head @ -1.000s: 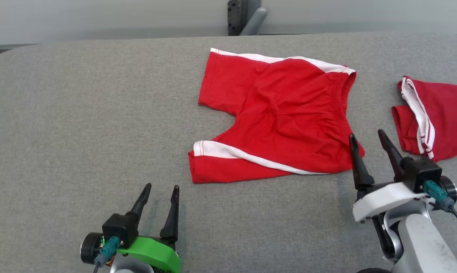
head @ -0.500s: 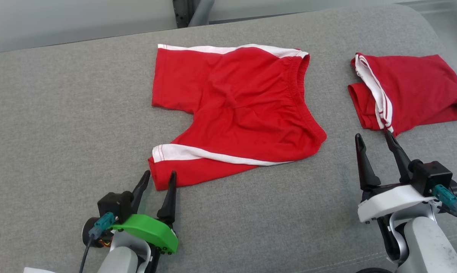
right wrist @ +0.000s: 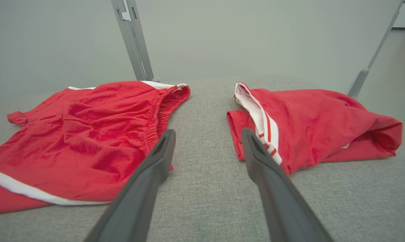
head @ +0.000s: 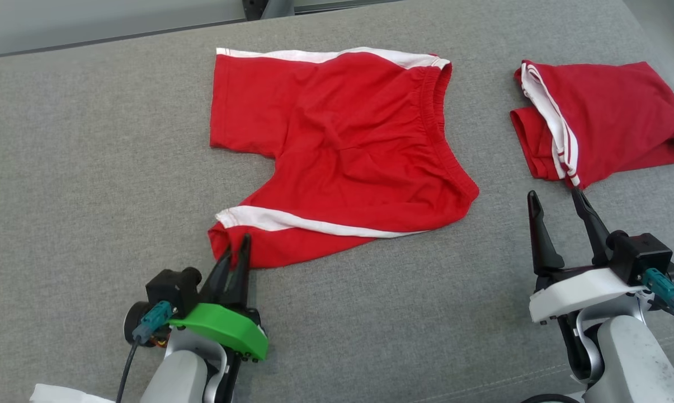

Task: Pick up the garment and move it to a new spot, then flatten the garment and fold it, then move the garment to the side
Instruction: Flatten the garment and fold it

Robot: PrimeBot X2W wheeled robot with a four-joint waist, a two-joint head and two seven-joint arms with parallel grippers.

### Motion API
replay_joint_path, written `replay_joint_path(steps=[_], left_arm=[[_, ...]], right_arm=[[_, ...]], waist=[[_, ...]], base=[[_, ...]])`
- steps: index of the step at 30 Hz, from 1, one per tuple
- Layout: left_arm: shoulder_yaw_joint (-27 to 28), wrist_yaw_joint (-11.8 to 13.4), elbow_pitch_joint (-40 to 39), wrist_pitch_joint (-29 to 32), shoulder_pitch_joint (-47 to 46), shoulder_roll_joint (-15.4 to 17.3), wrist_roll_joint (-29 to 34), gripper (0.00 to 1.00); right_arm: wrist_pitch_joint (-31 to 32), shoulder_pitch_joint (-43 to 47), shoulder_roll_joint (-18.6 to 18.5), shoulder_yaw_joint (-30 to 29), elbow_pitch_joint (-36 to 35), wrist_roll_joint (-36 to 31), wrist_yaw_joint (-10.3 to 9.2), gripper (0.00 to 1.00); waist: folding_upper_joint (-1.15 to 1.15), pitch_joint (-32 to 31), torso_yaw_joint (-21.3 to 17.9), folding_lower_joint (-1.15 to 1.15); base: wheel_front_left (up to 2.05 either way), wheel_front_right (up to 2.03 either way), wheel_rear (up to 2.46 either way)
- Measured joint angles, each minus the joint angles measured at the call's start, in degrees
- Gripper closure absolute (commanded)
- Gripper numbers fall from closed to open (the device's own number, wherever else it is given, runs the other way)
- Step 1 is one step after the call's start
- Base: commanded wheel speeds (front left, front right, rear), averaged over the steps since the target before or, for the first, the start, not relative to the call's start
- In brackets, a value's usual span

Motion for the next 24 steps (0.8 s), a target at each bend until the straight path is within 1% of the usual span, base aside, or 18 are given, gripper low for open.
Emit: replay_joint_path(steps=[6,10,12,15,20,21,23,24], left_arm=[[-0.8,-0.1,-5.4,0.0,1.8,0.0,0.5,1.00],[-0.5,-0.1,-8.4,0.0,4.3,0.0,1.6,1.00],[-1.3,-0.1,-9.6,0.0,5.8,0.1,2.8,1.00],[-3.0,-0.1,-10.4,0.0,7.9,0.8,2.9,1.00],[-3.2,-0.1,-9.1,0.0,10.5,2.8,2.6,1.00],[-3.2,-0.1,-8.5,0.0,10.9,3.0,2.6,0.93],[-2.6,-0.1,-7.5,0.0,11.4,3.3,2.6,0.88],[-1.9,-0.1,-6.8,0.0,11.8,3.4,2.6,0.84]], right_arm=[[0.0,0.1,0.0,-0.7,0.4,0.2,0.00,0.00],[0.0,1.2,0.0,-1.1,1.4,0.6,0.00,0.00],[0.0,1.5,0.0,-1.1,1.8,0.8,0.00,0.00],[0.0,2.2,0.1,-0.8,2.6,1.0,0.00,0.00],[0.0,2.2,0.3,0.2,3.6,1.1,0.00,0.00],[0.0,2.2,0.3,0.4,3.8,1.1,0.00,0.00],[0.0,2.2,0.2,0.9,4.0,1.1,0.00,0.00],[0.0,2.2,0.3,1.2,4.2,1.1,0.00,0.00]], waist=[[0.00,-0.4,1.4,0.00],[0.00,-1.2,3.1,0.00],[0.00,-1.6,4.3,0.00],[0.00,-2.4,6.2,0.00],[0.00,-3.5,9.3,0.00],[0.00,-3.8,9.7,0.00],[0.00,-4.4,10.3,0.00],[0.00,-4.8,10.4,0.00]], base=[[0.00,0.00,0.00],[0.00,0.00,0.00],[0.00,0.00,0.00],[0.00,0.00,0.00],[0.00,0.00,0.00],[0.00,0.00,0.00],[0.00,0.00,0.00],[0.00,0.00,0.00]])
